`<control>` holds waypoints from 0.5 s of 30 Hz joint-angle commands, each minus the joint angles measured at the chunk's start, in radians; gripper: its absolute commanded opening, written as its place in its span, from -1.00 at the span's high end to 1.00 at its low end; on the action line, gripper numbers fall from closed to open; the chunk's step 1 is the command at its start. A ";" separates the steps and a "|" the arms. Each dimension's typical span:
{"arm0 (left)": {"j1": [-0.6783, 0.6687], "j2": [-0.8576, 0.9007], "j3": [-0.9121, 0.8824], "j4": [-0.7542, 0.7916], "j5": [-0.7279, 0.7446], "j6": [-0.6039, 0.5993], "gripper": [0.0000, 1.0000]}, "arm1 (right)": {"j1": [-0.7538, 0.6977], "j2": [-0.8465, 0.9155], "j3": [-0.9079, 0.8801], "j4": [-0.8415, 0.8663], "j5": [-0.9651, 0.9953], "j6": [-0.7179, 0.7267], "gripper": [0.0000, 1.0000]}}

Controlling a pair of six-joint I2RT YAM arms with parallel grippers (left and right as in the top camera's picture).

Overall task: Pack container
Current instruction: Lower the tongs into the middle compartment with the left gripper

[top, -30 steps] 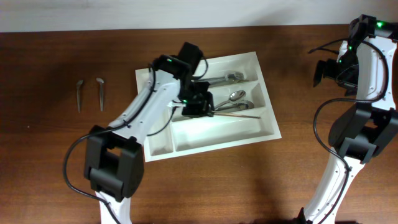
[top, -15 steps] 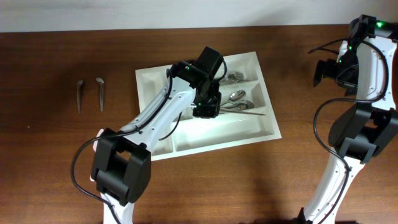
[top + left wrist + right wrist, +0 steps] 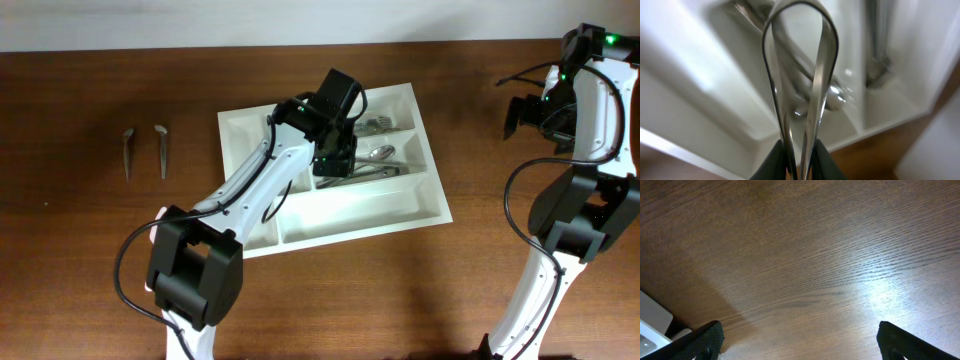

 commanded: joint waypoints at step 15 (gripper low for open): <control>-0.014 0.006 0.013 -0.055 -0.031 -0.010 0.96 | 0.005 -0.005 -0.004 0.001 -0.008 -0.007 -0.97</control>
